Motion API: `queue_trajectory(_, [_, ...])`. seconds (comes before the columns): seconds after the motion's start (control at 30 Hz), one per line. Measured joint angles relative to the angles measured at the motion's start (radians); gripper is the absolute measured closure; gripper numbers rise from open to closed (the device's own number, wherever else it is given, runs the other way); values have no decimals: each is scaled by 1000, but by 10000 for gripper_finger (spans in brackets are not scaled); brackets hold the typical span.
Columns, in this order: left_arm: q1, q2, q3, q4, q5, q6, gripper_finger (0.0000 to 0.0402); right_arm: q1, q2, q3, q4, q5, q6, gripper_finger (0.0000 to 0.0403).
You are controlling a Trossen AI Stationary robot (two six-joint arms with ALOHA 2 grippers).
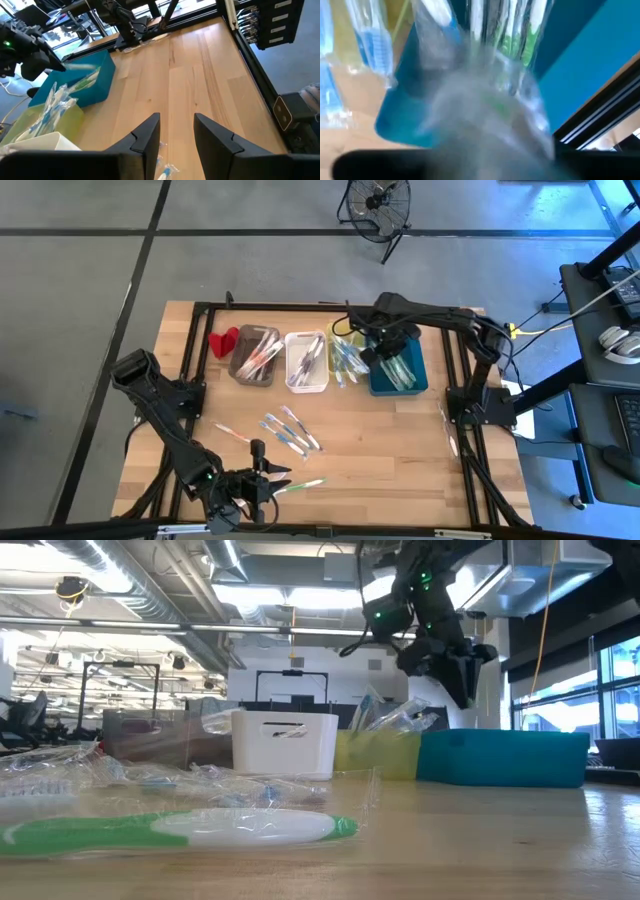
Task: Pick & Place Toothbrushes
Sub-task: Put the left green toothbrush into the blue bin, then put the left blue toothbrush into the yellow bin
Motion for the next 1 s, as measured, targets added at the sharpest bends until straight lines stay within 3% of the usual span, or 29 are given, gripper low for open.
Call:
queue_trajectory(0.3, [0, 0, 0, 0, 47, 0, 286, 2, 38, 0, 69, 33, -55, 280])
queue_trajectory(0.53, [0, 0, 0, -4, 65, -11, 288, 1, 38, 0, 22, 51, -63, 235])
queue_trajectory(0.7, [24, 0, 2, -93, 218, -110, 286, 11, 38, 0, -43, 22, -62, 206])
queue_trajectory(1.0, [110, 0, 2, -317, 250, -170, 286, 67, 4, 7, -77, -1, -50, 192])
